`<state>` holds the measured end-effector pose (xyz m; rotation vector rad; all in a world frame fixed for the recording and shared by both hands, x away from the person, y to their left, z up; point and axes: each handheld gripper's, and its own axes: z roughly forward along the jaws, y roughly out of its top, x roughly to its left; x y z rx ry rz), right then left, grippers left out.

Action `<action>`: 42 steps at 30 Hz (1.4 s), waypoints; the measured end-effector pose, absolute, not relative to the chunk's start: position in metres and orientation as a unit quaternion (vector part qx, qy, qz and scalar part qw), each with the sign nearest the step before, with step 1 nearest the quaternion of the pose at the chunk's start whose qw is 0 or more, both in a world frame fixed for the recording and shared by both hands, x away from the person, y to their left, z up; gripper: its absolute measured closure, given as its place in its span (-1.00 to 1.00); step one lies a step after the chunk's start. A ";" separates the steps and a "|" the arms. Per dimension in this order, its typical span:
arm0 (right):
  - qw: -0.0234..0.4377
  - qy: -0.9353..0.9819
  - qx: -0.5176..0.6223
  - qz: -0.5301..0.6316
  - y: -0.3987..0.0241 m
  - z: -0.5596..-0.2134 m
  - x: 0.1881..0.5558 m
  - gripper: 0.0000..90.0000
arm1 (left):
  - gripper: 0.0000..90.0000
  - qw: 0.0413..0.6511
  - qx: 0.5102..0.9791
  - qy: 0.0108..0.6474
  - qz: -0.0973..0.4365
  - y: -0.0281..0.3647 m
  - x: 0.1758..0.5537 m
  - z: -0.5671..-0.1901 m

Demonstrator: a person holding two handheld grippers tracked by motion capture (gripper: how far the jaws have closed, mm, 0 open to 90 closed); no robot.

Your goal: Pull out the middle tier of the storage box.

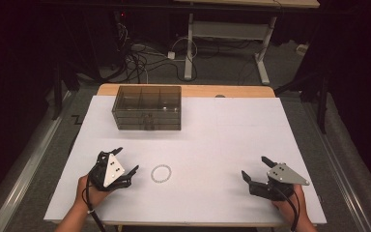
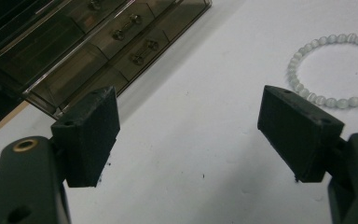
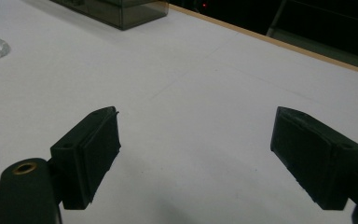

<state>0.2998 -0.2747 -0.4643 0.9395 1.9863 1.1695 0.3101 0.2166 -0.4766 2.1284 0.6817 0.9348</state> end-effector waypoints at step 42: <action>0.307 0.764 0.363 0.437 -0.274 -0.465 0.301 -0.64 | -0.42 0.294 0.826 0.222 0.427 0.203 0.326 -0.468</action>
